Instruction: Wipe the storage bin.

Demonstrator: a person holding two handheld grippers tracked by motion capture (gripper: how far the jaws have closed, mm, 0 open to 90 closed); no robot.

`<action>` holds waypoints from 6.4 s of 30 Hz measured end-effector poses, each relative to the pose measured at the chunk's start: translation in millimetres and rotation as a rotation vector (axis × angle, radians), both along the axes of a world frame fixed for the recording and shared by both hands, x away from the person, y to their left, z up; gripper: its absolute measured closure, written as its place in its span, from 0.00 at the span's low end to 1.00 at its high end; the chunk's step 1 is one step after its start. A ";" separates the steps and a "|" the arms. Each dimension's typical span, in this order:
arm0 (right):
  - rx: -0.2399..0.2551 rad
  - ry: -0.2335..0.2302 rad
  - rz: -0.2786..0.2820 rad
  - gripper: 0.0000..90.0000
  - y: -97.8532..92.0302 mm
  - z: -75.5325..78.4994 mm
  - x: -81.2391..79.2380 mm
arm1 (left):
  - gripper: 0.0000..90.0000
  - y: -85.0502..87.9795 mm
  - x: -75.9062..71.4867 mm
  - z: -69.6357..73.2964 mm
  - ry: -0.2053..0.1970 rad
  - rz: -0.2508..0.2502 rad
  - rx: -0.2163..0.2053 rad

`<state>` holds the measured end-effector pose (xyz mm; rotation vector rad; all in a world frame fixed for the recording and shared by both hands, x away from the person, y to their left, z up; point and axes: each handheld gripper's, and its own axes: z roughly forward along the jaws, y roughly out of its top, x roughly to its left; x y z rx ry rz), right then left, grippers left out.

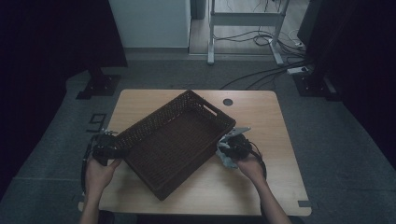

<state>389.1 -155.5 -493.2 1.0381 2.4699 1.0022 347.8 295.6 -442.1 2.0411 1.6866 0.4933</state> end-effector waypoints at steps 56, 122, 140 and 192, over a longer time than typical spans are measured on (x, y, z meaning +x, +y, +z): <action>-0.093 0.036 -0.151 0.78 -32.0 -27.3 49.2 | 0.39 -0.4 -0.2 0.1 -0.004 0.002 -0.002; -0.095 0.077 0.067 0.77 14.7 -30.8 9.0 | 0.39 -0.2 -0.7 -0.2 -0.007 0.003 -0.003; -0.085 0.081 0.144 0.77 39.9 -30.8 -10.4 | 0.39 -0.2 -0.8 -0.3 -0.009 0.003 -0.004; -0.037 0.099 0.328 0.77 95.2 -29.7 -62.5 | 0.39 -1.1 -1.0 0.9 -0.001 0.003 0.005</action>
